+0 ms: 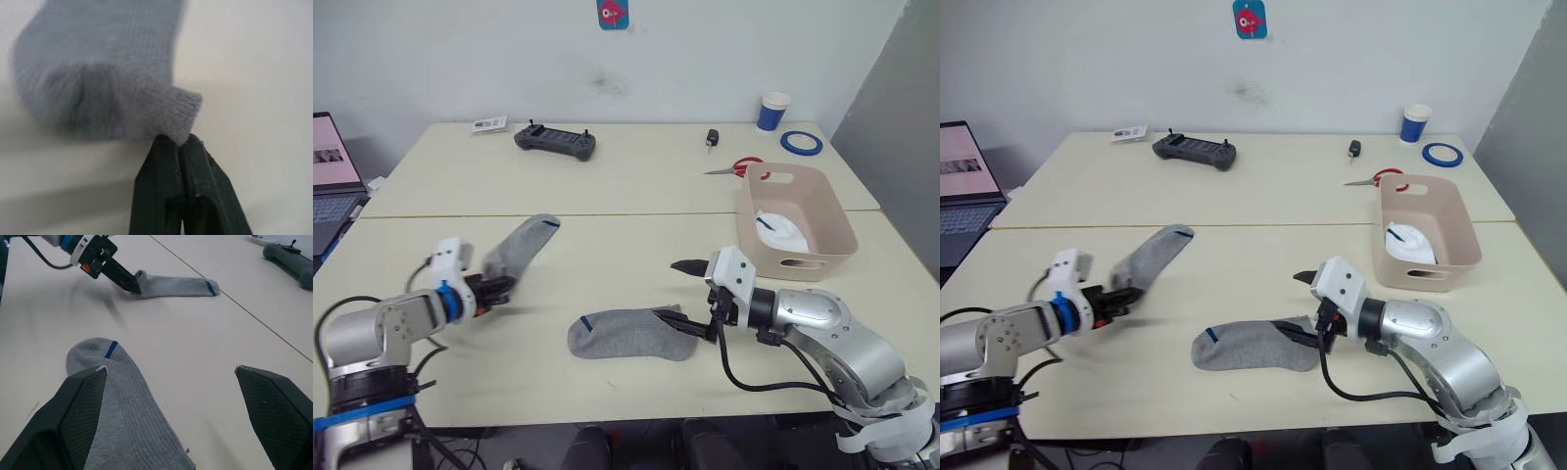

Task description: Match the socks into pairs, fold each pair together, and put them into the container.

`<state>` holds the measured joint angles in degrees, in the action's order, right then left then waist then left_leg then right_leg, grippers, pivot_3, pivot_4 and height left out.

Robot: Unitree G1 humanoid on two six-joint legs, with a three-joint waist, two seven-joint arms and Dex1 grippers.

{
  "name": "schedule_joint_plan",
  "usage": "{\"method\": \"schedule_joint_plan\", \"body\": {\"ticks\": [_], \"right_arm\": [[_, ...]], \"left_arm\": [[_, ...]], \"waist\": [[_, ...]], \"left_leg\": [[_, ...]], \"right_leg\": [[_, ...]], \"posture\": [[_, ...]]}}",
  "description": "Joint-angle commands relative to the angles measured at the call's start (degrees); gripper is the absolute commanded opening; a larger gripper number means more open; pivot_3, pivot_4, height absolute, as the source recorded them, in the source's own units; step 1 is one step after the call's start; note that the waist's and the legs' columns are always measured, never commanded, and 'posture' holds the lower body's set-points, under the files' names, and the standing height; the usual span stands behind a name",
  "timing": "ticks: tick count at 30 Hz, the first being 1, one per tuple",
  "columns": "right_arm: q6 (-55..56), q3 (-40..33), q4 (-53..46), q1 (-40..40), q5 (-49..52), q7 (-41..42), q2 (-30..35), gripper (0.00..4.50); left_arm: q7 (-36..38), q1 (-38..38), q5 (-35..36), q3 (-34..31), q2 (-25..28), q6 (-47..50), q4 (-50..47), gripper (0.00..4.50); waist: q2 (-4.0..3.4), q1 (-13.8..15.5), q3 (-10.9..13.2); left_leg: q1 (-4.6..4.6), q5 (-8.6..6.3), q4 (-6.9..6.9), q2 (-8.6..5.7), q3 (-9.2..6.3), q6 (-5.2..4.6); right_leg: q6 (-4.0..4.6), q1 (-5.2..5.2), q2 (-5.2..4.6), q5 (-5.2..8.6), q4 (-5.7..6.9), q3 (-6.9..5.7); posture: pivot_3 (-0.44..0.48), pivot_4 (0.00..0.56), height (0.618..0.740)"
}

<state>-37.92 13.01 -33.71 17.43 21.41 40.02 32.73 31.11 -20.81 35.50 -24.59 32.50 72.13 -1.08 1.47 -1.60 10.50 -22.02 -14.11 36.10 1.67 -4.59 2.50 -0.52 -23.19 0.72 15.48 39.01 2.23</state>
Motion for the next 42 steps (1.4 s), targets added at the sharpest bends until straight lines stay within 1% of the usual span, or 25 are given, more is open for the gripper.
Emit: {"method": "schedule_joint_plan", "body": {"ticks": [1,3,5,8,10,13,14,15,17,19,22,23,25,27,29,31,33,37,42], "right_arm": [[0.9,-1.3,-2.1,0.6,0.2,0.3,0.6,4.5],[0.5,-1.7,-2.2,0.7,0.4,0.2,0.9,4.5],[0.2,-2.2,-2.3,0.8,0.5,0.1,1.3,4.5],[0.3,-2.3,-2.3,0.5,0.3,-0.1,1.8,4.5],[0.4,-2.4,-2.5,0.0,0.2,-0.4,1.9,4.5],[0.3,-2.6,-2.7,-0.4,0.2,-0.6,2.2,4.5],[0.2,-2.7,-2.9,-0.6,0.2,-0.7,2.4,4.5],[0.2,-2.8,-3.0,-0.7,0.3,-0.8,2.5,4.5],[0.0,-3.2,-3.3,-0.9,0.3,-0.9,2.9,4.5],[-0.1,-3.7,-3.4,-1.2,0.3,-0.9,3.5,4.5],[-0.3,-4.3,-3.9,-1.7,0.2,-1.0,4.3,4.5],[-0.5,-4.4,-4.1,-1.7,0.3,-1.0,4.4,4.5],[-1.1,-4.8,-4.6,-1.4,0.7,-1.4,4.5,4.5],[-1.7,-4.9,-5.1,-1.1,1.1,-1.8,4.2,4.5],[-2.3,-4.8,-5.5,-0.6,1.4,-2.1,3.8,4.5],[-2.8,-4.3,-5.8,-0.2,1.4,-2.4,3.4,4.5],[-3.2,-3.7,-6.3,-0.2,1.2,-2.8,2.9,4.5],[-4.1,-3.0,-7.0,-0.2,1.2,-3.4,2.3,4.5],[-5.3,-3.3,-8.7,-1.4,1.5,-3.9,2.4,4.5]], "left_arm": [[-4.7,-2.4,7.6,-3.6,-7.5,10.3,-9.9,0.06],[-7.7,-3.4,8.9,-3.2,-13.6,13.6,-12.9,0.06],[-11.1,-4.5,8.7,-1.7,-19.5,14.8,-14.6,0.06],[-15.0,-5.9,7.0,0.3,-26.0,11.7,-14.6,0.06],[-16.7,-6.8,6.2,1.3,-29.2,8.5,-13.4,0.06],[-16.7,-7.7,5.7,5.0,-31.4,4.5,-13.6,0.65],[-16.5,-7.9,5.9,6.0,-31.3,4.1,-14.3,0.96],[-16.5,-7.9,6.1,6.6,-31.2,3.7,-14.7,1.27],[-14.6,-7.1,7.7,8.3,-28.7,4.6,-17.1,1.9],[-10.2,-5.8,10.5,9.5,-23.6,5.9,-20.1,2.55],[-3.4,-6.2,16.1,6.8,-15.6,7.5,-20.0,3.46],[-1.3,-6.8,16.4,6.3,-12.6,6.4,-18.6,3.83],[2.3,-8.3,12.6,7.6,-6.5,0.6,-13.8,4.42],[4.7,-10.1,6.3,11.2,-2.2,-7.8,-7.6,4.49],[6.1,-13.2,0.3,14.8,0.1,-15.8,0.2,4.49],[7.6,-16.8,-5.6,18.7,1.0,-23.1,9.4,4.49],[9.5,-21.1,-10.5,22.2,0.8,-29.0,20.0,4.49],[12.3,-29.7,-17.5,26.1,-1.5,-39.1,39.8,4.49],[14.4,-38.2,-24.6,28.7,-4.7,-49.3,58.9,4.49]], "waist": [[0.02,-0.1,0.0],[0.03,-0.1,0.0],[0.02,-0.1,0.0],[0.03,-0.1,0.0],[0.03,-0.2,0.0],[0.03,-0.2,0.0],[0.03,-0.1,0.0],[0.03,-0.1,0.0],[0.04,-0.2,0.0],[0.03,-0.4,0.0],[0.03,-0.4,0.0],[0.03,-0.4,0.0],[0.03,-0.3,0.0],[0.03,-0.2,0.0],[0.02,0.0,0.0],[0.03,0.2,0.0],[0.03,0.3,0.0],[0.06,0.0,0.0],[0.07,-0.1,0.0]], "left_leg": [[0.0,0.0,0.01,0.0,0.0,0.0],[0.01,0.0,0.0,0.01,-0.01,0.01],[0.03,0.01,0.0,0.02,-0.03,0.02],[0.03,0.07,0.0,0.01,-0.02,0.13],[0.03,0.11,0.0,0.01,-0.01,0.2],[0.03,0.14,-0.01,0.01,0.0,0.25],[0.03,0.15,-0.01,0.0,0.01,0.26],[0.02,0.15,-0.01,0.0,0.01,0.27],[0.03,0.16,-0.01,0.0,0.04,0.27],[0.04,0.16,-0.02,0.01,0.04,0.28],[0.09,0.16,-0.04,0.04,0.02,0.28],[0.08,0.16,-0.04,0.05,0.0,0.27],[0.08,0.14,-0.04,0.03,0.02,0.25],[0.08,0.12,-0.04,-0.01,0.03,0.22],[0.08,0.11,-0.04,-0.03,0.05,0.2],[0.05,0.1,-0.04,-0.05,0.04,0.19],[0.01,0.09,-0.04,-0.07,0.04,0.17],[-0.04,0.08,-0.04,-0.07,0.04,0.14],[-0.11,0.07,-0.04,-0.05,0.04,0.12]], "right_leg": [[-0.01,0.0,0.0,0.0,0.0,0.01],[-0.01,0.0,0.01,-0.01,0.01,0.02],[-0.01,0.0,0.04,-0.01,0.02,0.05],[-0.01,0.0,0.05,-0.01,0.02,0.1],[-0.01,0.0,0.06,-0.01,0.02,0.11],[-0.01,0.0,0.08,-0.01,0.01,0.13],[-0.01,0.0,0.08,-0.01,0.01,0.14],[-0.01,0.0,0.08,-0.01,0.01,0.13],[-0.01,0.0,0.08,-0.01,0.0,0.13],[-0.01,-0.01,0.11,-0.01,0.01,0.13],[-0.01,-0.01,0.15,-0.01,0.02,0.13],[-0.01,-0.01,0.15,0.0,0.03,0.1],[-0.01,-0.01,0.15,0.0,0.01,0.07],[-0.01,-0.01,0.12,0.0,-0.01,0.07],[-0.01,0.0,0.11,0.0,-0.03,0.07],[-0.01,0.0,0.09,0.0,-0.06,0.05],[-0.01,-0.02,0.08,0.0,-0.1,0.04],[-0.01,-0.04,0.08,0.0,-0.1,0.03],[-0.01,-0.1,0.11,0.0,-0.1,0.01]], "posture": [[0.0,0.15,0.74],[0.0,0.15,0.74],[0.0,0.15,0.74],[0.0,0.15,0.74],[0.0,0.15,0.74],[0.0,0.15,0.74],[0.0,0.15,0.74],[0.0,0.15,0.74],[0.0,0.15,0.74],[0.0,0.15,0.74],[0.0,0.15,0.74],[0.0,0.15,0.74],[0.0,0.15,0.74],[0.0,0.15,0.74],[0.0,0.15,0.74],[0.0,0.15,0.74],[0.0,0.15,0.74],[0.0,0.15,0.74],[0.0,0.15,0.74]]}}
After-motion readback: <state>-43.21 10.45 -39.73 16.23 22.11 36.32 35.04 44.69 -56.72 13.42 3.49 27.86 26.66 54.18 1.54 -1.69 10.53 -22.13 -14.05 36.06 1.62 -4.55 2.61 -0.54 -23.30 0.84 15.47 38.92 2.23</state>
